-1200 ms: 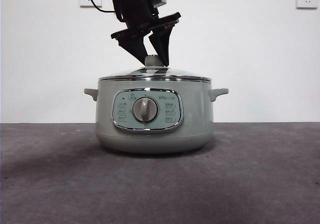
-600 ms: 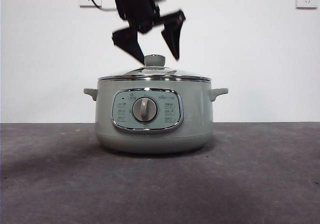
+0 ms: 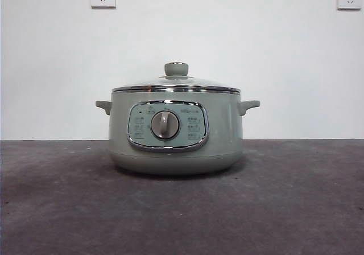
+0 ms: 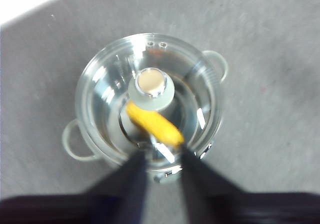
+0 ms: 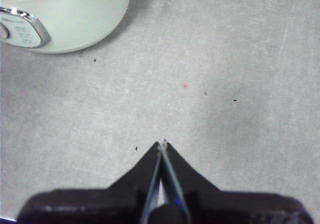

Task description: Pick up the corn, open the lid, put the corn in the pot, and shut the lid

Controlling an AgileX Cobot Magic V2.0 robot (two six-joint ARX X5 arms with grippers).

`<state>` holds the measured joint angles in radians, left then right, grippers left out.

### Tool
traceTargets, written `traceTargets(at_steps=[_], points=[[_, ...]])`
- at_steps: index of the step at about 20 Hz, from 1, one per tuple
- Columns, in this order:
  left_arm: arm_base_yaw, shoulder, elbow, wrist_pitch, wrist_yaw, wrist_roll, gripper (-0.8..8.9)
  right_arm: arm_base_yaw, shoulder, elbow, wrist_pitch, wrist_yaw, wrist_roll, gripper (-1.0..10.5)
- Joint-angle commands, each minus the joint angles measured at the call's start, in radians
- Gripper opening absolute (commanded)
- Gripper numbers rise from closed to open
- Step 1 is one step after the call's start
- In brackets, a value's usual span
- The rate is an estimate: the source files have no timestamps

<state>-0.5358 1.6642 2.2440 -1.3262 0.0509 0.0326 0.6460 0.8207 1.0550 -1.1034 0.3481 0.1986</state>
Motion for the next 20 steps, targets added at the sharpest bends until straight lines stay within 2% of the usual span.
traceTargets(at_steps=[1, 5, 10, 12, 14, 17, 19, 20], points=[[0.000, -0.060, -0.002, 0.006, 0.002, -0.003, -0.03, 0.001, 0.000, -0.012, 0.003, 0.001, 0.008, 0.0], [0.000, -0.128, -0.002, 0.006, 0.001, -0.003, -0.03, 0.001, 0.001, -0.012, 0.004, 0.001, 0.008, 0.0], [0.008, -0.124, -0.002, 0.008, -0.002, -0.001, -0.03, 0.001, 0.001, -0.012, 0.004, 0.001, 0.008, 0.0], [0.041, -0.129, -0.004, 0.009, -0.061, 0.156, -0.03, 0.001, 0.001, -0.012, 0.004, 0.001, 0.008, 0.0], [0.077, -0.165, -0.034, 0.009, -0.043, 0.146, -0.03, 0.001, 0.001, -0.012, 0.004, 0.001, 0.008, 0.0], [0.126, -0.288, -0.207, 0.017, -0.039, 0.135, -0.03, 0.001, 0.002, -0.012, 0.004, 0.001, 0.008, 0.0], [0.179, -0.425, -0.444, 0.106, -0.024, 0.136, -0.03, 0.001, 0.007, -0.012, 0.003, 0.002, 0.008, 0.0], [0.219, -0.523, -0.612, 0.211, 0.007, 0.136, -0.03, 0.001, 0.007, -0.012, 0.004, 0.005, 0.008, 0.0]])
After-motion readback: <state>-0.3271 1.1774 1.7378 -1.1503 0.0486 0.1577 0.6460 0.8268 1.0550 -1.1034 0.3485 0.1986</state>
